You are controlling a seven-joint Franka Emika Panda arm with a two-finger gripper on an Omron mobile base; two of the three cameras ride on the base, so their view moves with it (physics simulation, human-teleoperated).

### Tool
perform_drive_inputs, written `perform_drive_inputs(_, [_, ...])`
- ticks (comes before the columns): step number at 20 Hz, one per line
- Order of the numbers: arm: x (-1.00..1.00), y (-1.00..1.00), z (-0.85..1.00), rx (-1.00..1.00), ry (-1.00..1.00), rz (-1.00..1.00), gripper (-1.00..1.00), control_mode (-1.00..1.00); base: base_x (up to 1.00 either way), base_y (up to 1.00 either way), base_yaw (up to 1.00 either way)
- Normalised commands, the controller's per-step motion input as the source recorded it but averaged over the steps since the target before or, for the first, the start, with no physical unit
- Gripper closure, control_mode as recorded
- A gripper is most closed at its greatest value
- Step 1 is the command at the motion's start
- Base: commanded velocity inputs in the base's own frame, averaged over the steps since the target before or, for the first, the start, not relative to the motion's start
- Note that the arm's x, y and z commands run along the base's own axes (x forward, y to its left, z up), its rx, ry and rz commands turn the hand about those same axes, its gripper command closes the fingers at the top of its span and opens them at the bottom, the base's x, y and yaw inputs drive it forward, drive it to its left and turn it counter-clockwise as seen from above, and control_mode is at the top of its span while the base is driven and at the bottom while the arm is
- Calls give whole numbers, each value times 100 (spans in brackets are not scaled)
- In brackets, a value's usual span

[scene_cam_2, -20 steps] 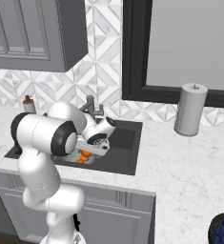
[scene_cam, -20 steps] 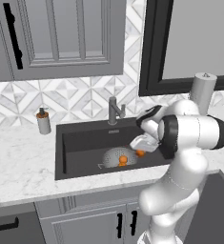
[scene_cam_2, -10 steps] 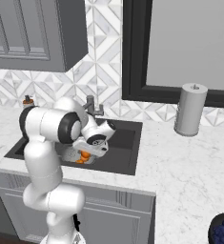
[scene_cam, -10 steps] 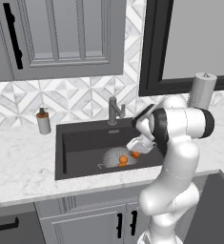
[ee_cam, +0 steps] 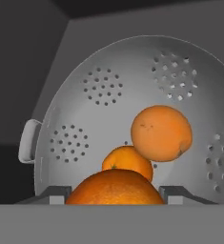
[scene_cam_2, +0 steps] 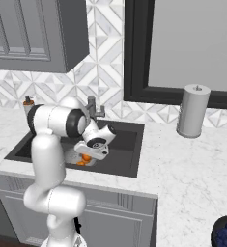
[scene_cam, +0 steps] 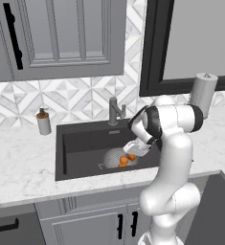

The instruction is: Put the colander in the sink, put the tangerine, tangerine, tangerine in the colander, and turn on the sink faucet and pour water over the colander.

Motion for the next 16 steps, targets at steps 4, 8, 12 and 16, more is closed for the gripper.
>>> perform_drive_inputs(4, [8,4,-21,0,0,0,-100,-100,0,0,0])
perform_drive_inputs(8, [0,0,-1,0,0,0,-100,-100,0,0,0])
perform_drive_inputs(12, [-1,0,27,0,-3,0,-100,-100,0,0,0])
perform_drive_inputs(16, [0,0,48,0,0,-1,-100,-100,0,0,0])
